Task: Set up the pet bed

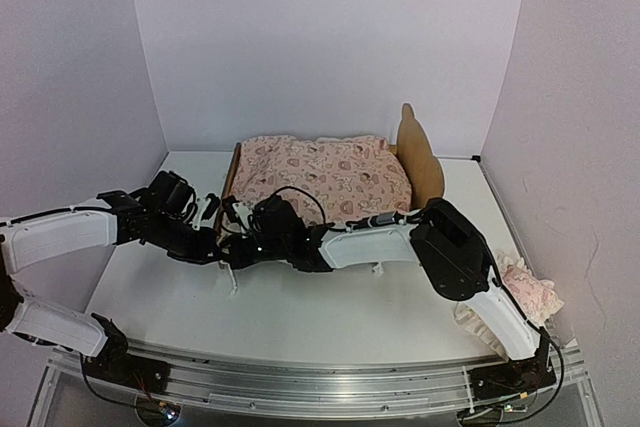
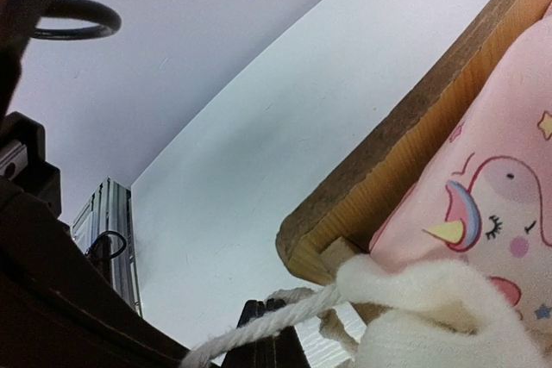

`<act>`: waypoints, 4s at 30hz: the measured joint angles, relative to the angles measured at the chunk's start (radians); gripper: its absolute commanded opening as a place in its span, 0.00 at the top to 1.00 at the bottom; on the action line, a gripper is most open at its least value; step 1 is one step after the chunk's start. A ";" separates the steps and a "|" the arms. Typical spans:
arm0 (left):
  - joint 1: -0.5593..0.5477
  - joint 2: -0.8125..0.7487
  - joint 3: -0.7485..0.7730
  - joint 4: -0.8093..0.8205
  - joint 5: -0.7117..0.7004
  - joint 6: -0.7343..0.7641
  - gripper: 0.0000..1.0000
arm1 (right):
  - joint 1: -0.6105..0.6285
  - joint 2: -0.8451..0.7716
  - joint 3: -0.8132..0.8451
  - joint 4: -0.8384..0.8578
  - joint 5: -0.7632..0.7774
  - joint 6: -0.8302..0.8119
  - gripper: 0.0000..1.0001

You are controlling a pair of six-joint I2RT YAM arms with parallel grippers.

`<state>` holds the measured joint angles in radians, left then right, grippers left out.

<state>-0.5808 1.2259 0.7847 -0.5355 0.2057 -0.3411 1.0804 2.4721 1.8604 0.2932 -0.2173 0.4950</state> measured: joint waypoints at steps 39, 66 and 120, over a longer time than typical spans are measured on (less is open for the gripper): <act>0.321 -0.022 -0.082 -0.067 0.281 1.231 0.34 | -0.016 0.111 0.008 0.147 -0.142 0.187 1.00; 0.213 0.086 -0.262 0.406 0.157 1.358 1.00 | -0.022 0.107 -0.008 0.165 -0.130 0.186 1.00; 0.365 0.039 -0.192 0.406 -0.028 1.187 1.00 | 0.064 -0.339 -0.340 -0.245 0.322 -0.428 1.00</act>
<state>-0.2157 1.2644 0.5922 -0.1298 0.1776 0.8461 1.1440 2.1334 1.5207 0.0485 0.1052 0.0670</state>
